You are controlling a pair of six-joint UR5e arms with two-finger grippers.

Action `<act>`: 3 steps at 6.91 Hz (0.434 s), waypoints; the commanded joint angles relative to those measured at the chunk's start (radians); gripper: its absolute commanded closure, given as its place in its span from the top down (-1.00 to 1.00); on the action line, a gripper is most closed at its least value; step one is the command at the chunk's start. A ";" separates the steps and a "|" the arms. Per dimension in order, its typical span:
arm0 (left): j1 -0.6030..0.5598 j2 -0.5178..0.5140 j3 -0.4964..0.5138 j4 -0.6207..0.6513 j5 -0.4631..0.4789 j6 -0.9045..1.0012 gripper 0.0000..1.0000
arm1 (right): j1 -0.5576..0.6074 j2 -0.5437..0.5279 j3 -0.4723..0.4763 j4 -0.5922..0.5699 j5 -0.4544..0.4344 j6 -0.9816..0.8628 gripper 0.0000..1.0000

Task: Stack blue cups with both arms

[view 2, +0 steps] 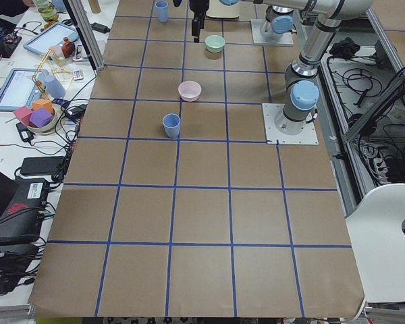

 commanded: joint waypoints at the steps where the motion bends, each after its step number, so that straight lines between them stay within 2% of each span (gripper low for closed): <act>1: 0.003 0.008 -0.002 -0.003 0.003 0.010 1.00 | 0.000 0.000 0.002 0.000 0.000 0.000 1.00; 3: 0.012 -0.003 0.014 0.005 0.007 0.014 1.00 | 0.000 0.000 0.002 0.000 0.000 0.002 1.00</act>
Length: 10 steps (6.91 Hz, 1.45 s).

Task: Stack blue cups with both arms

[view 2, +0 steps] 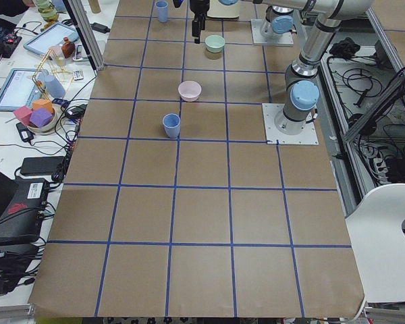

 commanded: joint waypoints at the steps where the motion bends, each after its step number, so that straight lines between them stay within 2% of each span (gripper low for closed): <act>1: 0.010 0.012 0.003 0.016 0.001 -0.004 1.00 | 0.000 0.000 0.002 0.000 0.000 0.001 1.00; 3: 0.107 -0.064 -0.020 0.097 0.003 0.002 1.00 | 0.000 0.000 0.002 0.000 0.000 0.001 1.00; 4: 0.182 -0.136 -0.040 0.137 0.003 0.027 1.00 | 0.002 0.000 0.003 0.000 0.000 0.001 1.00; 5: 0.216 -0.201 -0.061 0.258 0.003 0.053 1.00 | 0.002 0.000 0.003 0.000 0.000 0.003 1.00; 7: 0.292 -0.261 -0.066 0.306 0.001 0.116 0.94 | 0.002 0.000 0.006 0.000 0.000 0.004 1.00; 9: 0.320 -0.317 -0.085 0.366 0.003 0.172 0.93 | 0.002 0.000 0.006 0.000 0.000 0.004 1.00; 10: 0.320 -0.354 -0.136 0.422 0.012 0.172 0.89 | 0.002 0.000 0.006 0.000 0.000 0.004 1.00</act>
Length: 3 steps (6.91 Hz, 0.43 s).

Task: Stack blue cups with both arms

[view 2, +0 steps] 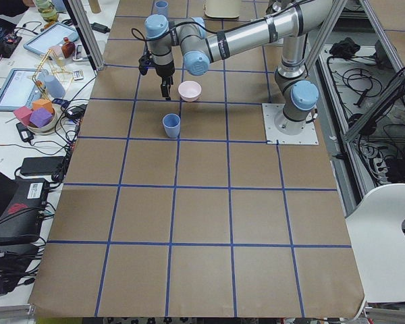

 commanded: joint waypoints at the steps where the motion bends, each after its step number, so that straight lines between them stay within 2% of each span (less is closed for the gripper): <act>1: 0.005 -0.055 -0.108 0.161 0.132 0.022 0.88 | 0.000 -0.001 0.002 0.000 0.000 0.002 1.00; 2: 0.005 -0.066 -0.137 0.180 0.136 0.020 0.89 | 0.000 0.000 0.002 0.000 0.002 0.000 1.00; 3: 0.005 -0.075 -0.146 0.188 0.134 0.020 0.79 | 0.000 0.000 0.002 0.000 0.000 0.000 1.00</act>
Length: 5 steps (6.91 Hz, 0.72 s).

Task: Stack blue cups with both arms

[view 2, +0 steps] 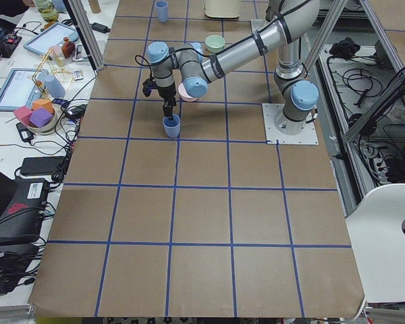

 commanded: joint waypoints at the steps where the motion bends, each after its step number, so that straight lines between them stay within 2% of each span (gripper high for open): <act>1: -0.001 -0.017 -0.023 0.022 0.010 0.004 0.10 | 0.000 0.000 0.000 0.000 -0.001 0.000 1.00; 2: -0.003 -0.022 -0.017 0.025 0.010 0.012 -0.79 | 0.002 0.000 0.000 0.000 -0.001 -0.008 1.00; 3: -0.007 -0.022 -0.016 0.025 0.009 0.013 -1.00 | -0.001 0.002 0.002 -0.006 0.001 -0.010 1.00; 5: -0.026 -0.015 0.016 0.028 0.001 0.025 -1.00 | -0.012 0.008 -0.004 -0.009 -0.010 -0.013 1.00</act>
